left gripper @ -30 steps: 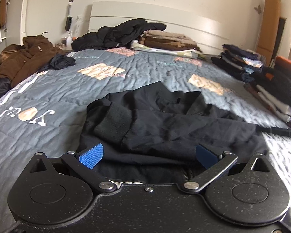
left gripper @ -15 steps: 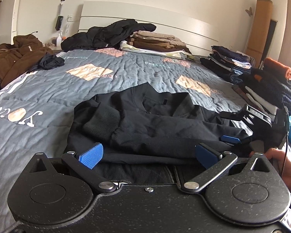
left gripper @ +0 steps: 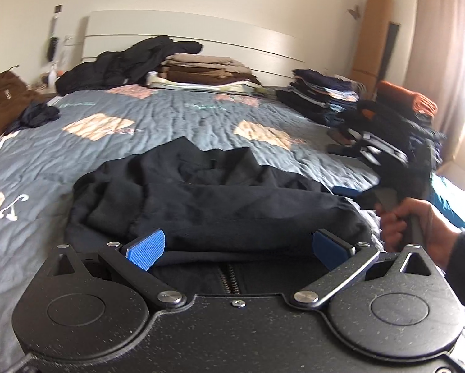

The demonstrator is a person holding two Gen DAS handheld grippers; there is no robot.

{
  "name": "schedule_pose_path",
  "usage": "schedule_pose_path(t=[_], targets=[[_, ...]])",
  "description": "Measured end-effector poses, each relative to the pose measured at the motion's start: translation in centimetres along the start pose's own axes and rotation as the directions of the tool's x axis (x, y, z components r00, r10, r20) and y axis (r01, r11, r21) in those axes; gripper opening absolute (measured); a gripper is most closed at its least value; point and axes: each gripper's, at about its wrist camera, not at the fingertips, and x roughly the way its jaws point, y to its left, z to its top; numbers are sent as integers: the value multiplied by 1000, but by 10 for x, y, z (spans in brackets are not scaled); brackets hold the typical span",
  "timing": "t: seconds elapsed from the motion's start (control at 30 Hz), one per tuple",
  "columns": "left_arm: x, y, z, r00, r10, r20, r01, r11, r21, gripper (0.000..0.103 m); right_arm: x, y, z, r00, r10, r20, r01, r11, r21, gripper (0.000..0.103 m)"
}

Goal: Fold clothes

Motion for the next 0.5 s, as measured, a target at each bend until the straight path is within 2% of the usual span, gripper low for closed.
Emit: schedule_pose_path(t=[0.03,0.13,0.17,0.27,0.33,0.4,0.43,0.5], targets=[[1,-1,-1,1000,4,-2,-4,1000,6,103,4,-1,1,1000,-8,-5,7,1000,-5,98],[2,1,-2,1000,17,-1,-17,1000,3,103,19,-34,6,989,-145,-18,146,988,59,95],[2,4,-1,1000,18,1,-18,1000,-8,103,18,-44,7,989,-147,-8,147,984,95,95],[3,13,0,1000,19,9,-18,998,-57,103,9,-39,12,991,-128,30,125,987,100,96],[5,20,-3,999,-36,39,41,991,-128,103,7,-21,11,995,-93,26,92,994,55,96],[11,26,-6,991,-110,75,123,969,-216,103,5,-5,7,999,-48,16,48,999,17,96],[22,27,-8,985,-149,87,168,945,-280,103,3,2,4,999,-30,14,30,1000,5,96],[44,29,-13,967,-224,117,253,881,-400,103,2,9,-1,1000,-5,1,5,1000,-4,96]])
